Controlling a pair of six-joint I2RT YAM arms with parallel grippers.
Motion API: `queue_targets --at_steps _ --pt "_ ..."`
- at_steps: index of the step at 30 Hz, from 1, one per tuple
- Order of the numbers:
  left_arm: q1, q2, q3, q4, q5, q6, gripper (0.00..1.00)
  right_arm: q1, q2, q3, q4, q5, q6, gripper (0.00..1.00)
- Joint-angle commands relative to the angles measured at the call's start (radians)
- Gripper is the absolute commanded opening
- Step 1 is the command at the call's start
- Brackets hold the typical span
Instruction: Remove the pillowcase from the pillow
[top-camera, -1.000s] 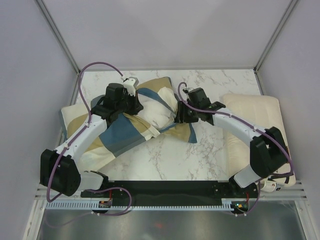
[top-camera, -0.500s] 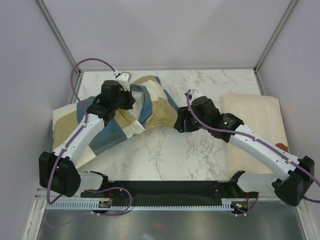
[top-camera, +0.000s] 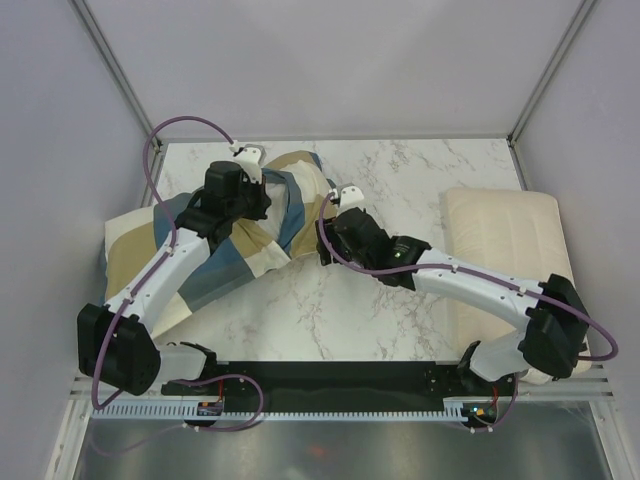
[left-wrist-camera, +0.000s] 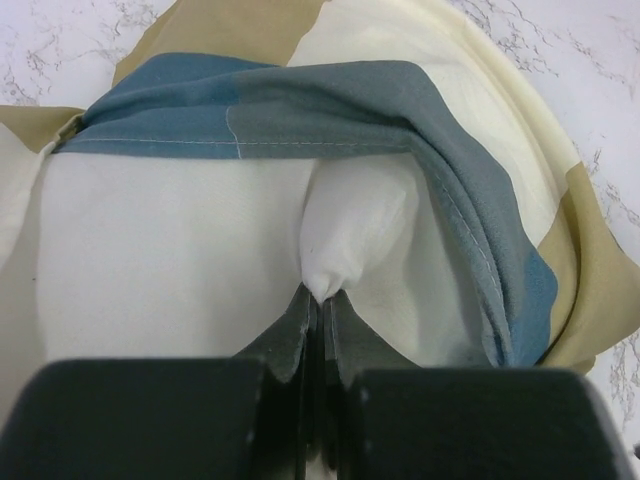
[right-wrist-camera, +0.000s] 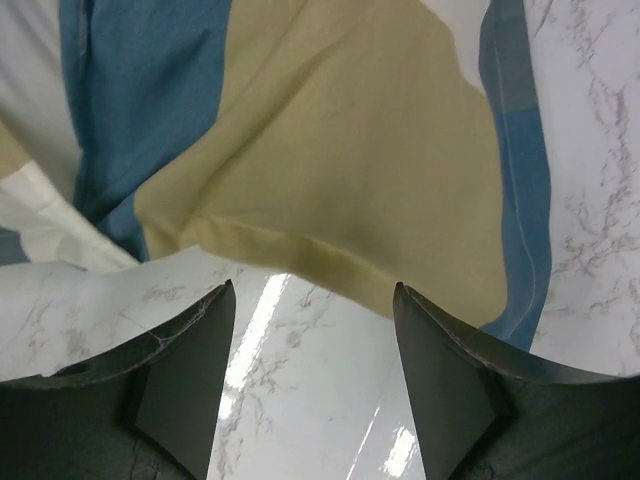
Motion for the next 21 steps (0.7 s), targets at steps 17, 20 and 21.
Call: queue_targets --at_steps 17,20,21 --pt "-0.005 -0.049 0.029 0.006 -0.049 0.062 0.02 -0.325 0.079 -0.210 0.489 -0.655 -0.246 0.27" --pt "-0.005 -0.049 0.029 0.007 -0.057 0.065 0.02 -0.326 0.102 -0.217 0.505 -0.752 -0.243 0.03" --pt "-0.005 -0.050 0.028 0.006 -0.055 0.067 0.02 -0.326 0.104 -0.224 0.515 -0.766 -0.241 0.00"
